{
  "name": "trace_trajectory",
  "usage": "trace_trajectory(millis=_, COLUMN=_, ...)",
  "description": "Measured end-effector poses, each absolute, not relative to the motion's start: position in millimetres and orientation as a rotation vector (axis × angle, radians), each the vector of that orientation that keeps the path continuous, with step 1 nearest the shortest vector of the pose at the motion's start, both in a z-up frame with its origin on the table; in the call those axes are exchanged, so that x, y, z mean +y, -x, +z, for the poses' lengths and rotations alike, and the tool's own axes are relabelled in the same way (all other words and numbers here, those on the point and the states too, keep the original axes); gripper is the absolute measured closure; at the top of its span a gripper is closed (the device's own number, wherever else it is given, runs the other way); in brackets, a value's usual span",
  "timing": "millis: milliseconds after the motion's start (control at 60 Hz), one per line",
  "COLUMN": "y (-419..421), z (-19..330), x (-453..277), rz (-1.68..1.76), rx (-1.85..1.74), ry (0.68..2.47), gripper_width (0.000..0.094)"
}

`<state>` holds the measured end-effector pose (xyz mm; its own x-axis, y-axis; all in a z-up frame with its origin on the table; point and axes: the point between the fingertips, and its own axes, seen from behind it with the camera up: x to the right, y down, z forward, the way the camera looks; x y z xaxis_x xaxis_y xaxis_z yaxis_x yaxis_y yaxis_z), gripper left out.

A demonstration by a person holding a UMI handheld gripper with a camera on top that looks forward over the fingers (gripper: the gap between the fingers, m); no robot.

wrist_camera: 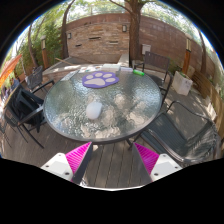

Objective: Arrange mouse

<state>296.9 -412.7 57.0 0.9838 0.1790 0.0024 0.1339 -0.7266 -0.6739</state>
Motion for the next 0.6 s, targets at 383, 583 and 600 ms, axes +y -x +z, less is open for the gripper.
trace_trajectory(millis=383, y=-193, z=-9, x=-250, rz=0.061, rx=-0.162, ry=2.289, gripper_width=0.0158)
trace_trajectory(millis=583, y=-184, z=-19, x=-228, rz=0.038, rx=-0.127, ry=2.281, gripper_width=0.0449)
trace_trajectory(millis=600, y=-183, z=-19, x=-229, rz=0.037, rx=-0.130, ry=2.281, gripper_width=0.0458)
